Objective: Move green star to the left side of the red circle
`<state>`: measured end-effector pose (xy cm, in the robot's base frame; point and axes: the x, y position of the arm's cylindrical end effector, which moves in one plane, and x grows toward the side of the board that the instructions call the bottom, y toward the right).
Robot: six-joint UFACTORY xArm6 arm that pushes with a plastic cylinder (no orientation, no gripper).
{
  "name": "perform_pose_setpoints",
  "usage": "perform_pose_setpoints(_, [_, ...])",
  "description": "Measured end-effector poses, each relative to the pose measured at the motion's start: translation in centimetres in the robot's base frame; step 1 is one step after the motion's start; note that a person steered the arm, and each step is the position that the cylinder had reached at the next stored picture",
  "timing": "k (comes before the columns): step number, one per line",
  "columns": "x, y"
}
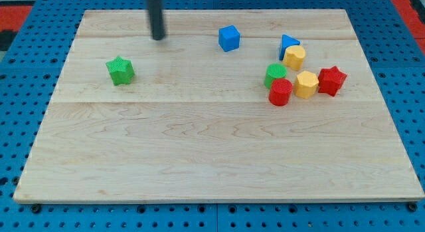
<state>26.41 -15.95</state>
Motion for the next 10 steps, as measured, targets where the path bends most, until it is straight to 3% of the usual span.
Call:
perform_pose_setpoints(1, [1.5, -3.8])
perform_pose_setpoints(2, [6.6, -2.6])
perform_pose_setpoints(3, [7.0, -9.1])
perform_pose_setpoints(4, [10.6, -8.3])
perform_pose_setpoints(6, [11.0, 9.5])
perform_pose_setpoints(10, [11.8, 11.9])
